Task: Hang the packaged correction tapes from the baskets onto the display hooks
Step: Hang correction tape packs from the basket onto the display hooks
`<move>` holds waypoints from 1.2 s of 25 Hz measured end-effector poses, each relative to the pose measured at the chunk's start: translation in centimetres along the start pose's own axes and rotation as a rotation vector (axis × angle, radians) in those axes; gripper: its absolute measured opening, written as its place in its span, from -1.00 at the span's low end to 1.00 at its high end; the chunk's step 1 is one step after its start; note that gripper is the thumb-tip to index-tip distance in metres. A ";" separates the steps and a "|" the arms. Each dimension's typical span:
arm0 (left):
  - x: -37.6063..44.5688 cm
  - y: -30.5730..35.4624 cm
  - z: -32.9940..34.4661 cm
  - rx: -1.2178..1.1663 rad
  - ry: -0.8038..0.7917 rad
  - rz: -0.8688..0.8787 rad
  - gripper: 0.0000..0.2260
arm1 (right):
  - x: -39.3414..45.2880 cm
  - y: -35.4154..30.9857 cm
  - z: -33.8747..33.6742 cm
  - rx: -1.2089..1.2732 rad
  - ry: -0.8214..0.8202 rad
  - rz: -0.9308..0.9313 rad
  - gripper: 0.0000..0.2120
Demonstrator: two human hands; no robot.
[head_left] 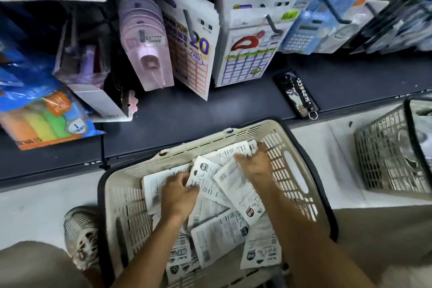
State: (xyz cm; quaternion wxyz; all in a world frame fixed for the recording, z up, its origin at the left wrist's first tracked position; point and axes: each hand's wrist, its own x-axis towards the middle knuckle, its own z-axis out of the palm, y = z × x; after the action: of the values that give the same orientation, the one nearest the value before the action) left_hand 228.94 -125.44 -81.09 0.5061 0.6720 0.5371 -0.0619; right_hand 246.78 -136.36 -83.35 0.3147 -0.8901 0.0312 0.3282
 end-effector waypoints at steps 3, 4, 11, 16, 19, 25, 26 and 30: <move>-0.2 0.2 -0.5 -0.126 -0.096 -0.071 -0.49 | 0.4 0.1 -0.8 0.219 -0.005 0.107 -0.48; -0.3 0.2 -0.6 -0.177 -0.128 -0.101 -0.45 | 0.4 0.2 -0.7 0.240 -0.003 0.128 -0.47; -0.7 0.0 -1.1 -0.091 -0.356 -0.125 -0.86 | -0.8 -0.2 -1.8 -0.382 -0.026 -0.010 -0.55; -1.2 0.2 -3.0 -0.004 -0.475 -0.118 -0.81 | -2.1 -1.2 -1.6 -0.442 -0.298 -0.353 -0.79; -1.8 0.3 -3.0 0.171 -0.505 -0.027 -0.80 | -3.8 -1.2 0.1 -0.234 -0.451 -0.221 -0.74; -3.9 1.0 -4.2 0.027 -0.571 -0.008 -0.79 | -5.6 -2.7 -0.4 -0.241 -0.504 -0.242 -0.80; -4.4 1.6 -4.4 -0.099 -0.500 0.037 -0.74 | -5.9 -3.4 -1.5 -0.211 -0.477 -0.269 -0.87; -5.5 4.5 -4.3 0.157 -0.015 0.594 -0.40 | -7.0 -7.9 -7.5 -0.070 -0.352 -0.364 -0.87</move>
State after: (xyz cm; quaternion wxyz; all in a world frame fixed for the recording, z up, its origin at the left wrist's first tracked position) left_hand 228.23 -125.50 -72.80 0.4524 0.8362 0.3071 0.0425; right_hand 247.61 -135.46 -70.50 0.3381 -0.8206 -0.1963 0.4169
